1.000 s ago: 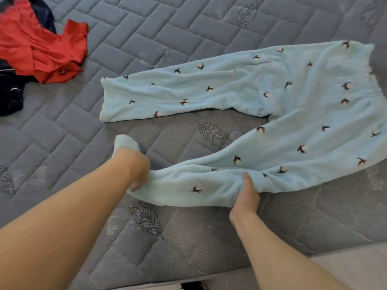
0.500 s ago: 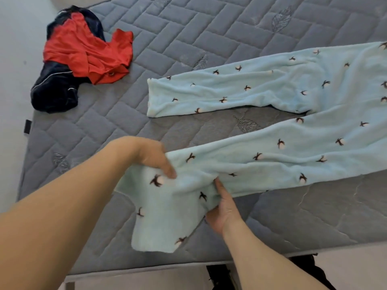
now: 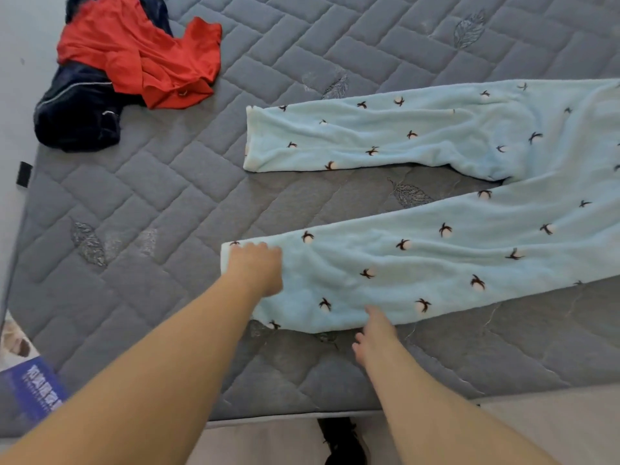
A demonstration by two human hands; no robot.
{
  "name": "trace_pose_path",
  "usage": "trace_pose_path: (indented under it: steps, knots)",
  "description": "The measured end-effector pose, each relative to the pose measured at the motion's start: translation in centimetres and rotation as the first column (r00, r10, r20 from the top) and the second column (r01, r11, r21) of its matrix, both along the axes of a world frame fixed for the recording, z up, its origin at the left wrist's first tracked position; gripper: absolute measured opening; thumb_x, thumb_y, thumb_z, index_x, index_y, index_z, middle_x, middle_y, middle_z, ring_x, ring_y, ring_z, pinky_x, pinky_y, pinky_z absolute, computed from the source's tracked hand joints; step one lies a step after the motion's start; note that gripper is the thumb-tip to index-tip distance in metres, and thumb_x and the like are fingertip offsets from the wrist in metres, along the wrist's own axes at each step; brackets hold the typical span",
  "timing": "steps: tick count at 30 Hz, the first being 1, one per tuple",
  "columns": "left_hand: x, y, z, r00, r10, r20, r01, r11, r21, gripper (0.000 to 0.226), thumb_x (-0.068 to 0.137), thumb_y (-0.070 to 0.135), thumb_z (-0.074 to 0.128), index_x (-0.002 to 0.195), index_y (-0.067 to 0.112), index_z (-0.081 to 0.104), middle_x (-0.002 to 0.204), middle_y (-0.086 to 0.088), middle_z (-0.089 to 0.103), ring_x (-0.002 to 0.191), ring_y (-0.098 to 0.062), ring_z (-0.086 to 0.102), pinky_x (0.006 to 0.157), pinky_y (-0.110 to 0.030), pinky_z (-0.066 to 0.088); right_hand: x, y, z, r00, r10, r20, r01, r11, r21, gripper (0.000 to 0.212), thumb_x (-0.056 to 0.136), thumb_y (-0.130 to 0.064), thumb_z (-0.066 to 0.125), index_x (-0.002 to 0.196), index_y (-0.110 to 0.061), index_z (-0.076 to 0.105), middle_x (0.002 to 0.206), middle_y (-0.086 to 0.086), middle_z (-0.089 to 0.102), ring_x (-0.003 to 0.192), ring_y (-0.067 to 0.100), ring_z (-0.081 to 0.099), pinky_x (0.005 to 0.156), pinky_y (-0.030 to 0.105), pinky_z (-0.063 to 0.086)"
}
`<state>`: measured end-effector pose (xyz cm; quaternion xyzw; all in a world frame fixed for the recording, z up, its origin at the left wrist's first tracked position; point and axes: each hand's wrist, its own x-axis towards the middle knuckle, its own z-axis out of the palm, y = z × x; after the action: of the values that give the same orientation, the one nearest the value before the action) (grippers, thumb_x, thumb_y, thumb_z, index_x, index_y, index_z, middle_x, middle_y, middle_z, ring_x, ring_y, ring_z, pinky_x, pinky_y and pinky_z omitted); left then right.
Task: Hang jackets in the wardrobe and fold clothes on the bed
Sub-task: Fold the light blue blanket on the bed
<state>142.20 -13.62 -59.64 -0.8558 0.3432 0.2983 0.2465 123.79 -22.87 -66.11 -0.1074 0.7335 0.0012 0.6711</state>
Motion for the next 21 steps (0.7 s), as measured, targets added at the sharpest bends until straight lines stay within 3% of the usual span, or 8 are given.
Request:
trace_pose_path:
  steps: [2,4,6,7,10,15,18,21]
  knots:
    - [-3.5,-2.0,-2.3,0.971,0.046,-0.233,-0.051,0.999,-0.017,0.054,0.084,0.041,0.058,0.131,0.019,0.042,0.131,-0.008,0.050,0.119,-0.031,0.050,0.096,-0.046,0.043,-0.4,-3.3,-0.9,0.986,-0.133,-0.099,0.124,0.988,-0.095,0.059,0.089,-0.028,0.064,0.141,-0.012,0.043,0.135,0.010,0.052,0.115,0.029,0.055,0.090,0.040,0.045]
    - [-7.2,-2.7,-5.0,0.941,0.086,-0.327,-0.060,0.994,0.089,0.079,0.075,0.050,0.069,0.138,0.020,0.031,0.138,-0.006,0.041,0.123,-0.032,0.045,0.096,-0.054,0.044,-0.7,-6.1,-2.1,0.957,-0.264,-0.121,0.246,0.958,-0.148,0.056,0.089,-0.029,0.064,0.139,-0.016,0.043,0.131,0.008,0.053,0.108,0.028,0.058,0.090,0.039,0.048]
    - [-9.9,-2.1,-7.3,0.971,0.034,-0.237,0.002,0.989,0.150,0.091,0.074,0.045,0.073,0.143,0.025,0.018,0.142,-0.006,0.026,0.128,-0.035,0.035,0.094,-0.064,0.041,-0.8,-7.4,-3.4,0.958,-0.247,-0.147,0.219,0.959,-0.181,0.047,0.084,-0.025,0.068,0.127,-0.014,0.053,0.117,0.008,0.060,0.098,0.028,0.063,0.085,0.043,0.054]
    - [-10.6,-1.7,-8.1,0.988,0.002,-0.153,0.016,0.993,0.116,0.085,0.078,0.038,0.071,0.142,0.026,0.016,0.141,-0.008,0.023,0.127,-0.035,0.033,0.091,-0.065,0.041,-0.7,-7.5,-3.8,0.962,-0.224,-0.155,0.189,0.959,-0.213,0.042,0.081,-0.023,0.071,0.119,-0.013,0.057,0.105,0.008,0.063,0.089,0.027,0.065,0.078,0.042,0.056]
    - [-9.2,-0.7,-9.0,1.000,-0.019,0.016,0.021,0.996,-0.090,0.050,0.088,0.016,0.054,0.132,0.020,0.031,0.134,-0.008,0.038,0.114,-0.032,0.044,0.081,-0.047,0.048,1.0,-8.4,-3.6,0.955,-0.233,-0.183,0.153,0.917,-0.369,0.034,0.082,-0.024,0.069,0.114,-0.018,0.059,0.084,-0.002,0.057,0.071,0.017,0.059,0.053,0.029,0.046]
    - [1.4,-1.1,-5.3,0.928,0.305,0.215,-0.277,0.949,-0.152,0.024,0.094,0.015,0.042,0.112,0.017,0.058,0.112,-0.005,0.062,0.104,-0.028,0.060,0.085,-0.037,0.045,6.6,-13.0,0.2,0.952,-0.213,-0.221,0.060,0.835,-0.547,0.036,0.087,-0.031,0.059,0.119,-0.015,0.062,0.086,-0.004,0.055,0.061,0.012,0.050,0.068,0.028,0.038]
    - [9.2,-4.4,-1.9,0.895,0.347,0.280,-0.274,0.924,-0.268,0.017,0.094,0.014,0.040,0.102,0.014,0.055,0.108,-0.009,0.064,0.100,-0.032,0.060,0.085,-0.037,0.040,11.3,-17.8,2.8,0.963,-0.141,-0.230,-0.042,0.765,-0.643,0.032,0.093,-0.035,0.050,0.107,-0.011,0.065,0.087,-0.001,0.056,0.073,0.022,0.053,0.071,0.031,0.036]
    - [15.6,-9.9,0.6,0.868,0.342,0.360,-0.221,0.915,-0.338,0.008,0.093,0.012,0.037,0.093,0.017,0.044,0.103,-0.008,0.066,0.099,-0.033,0.058,0.091,-0.042,0.034,16.8,-23.1,4.3,0.988,-0.059,-0.144,-0.069,0.660,-0.748,0.032,0.097,-0.039,0.041,0.086,-0.015,0.059,0.077,-0.006,0.056,0.066,0.016,0.053,0.061,0.028,0.036]
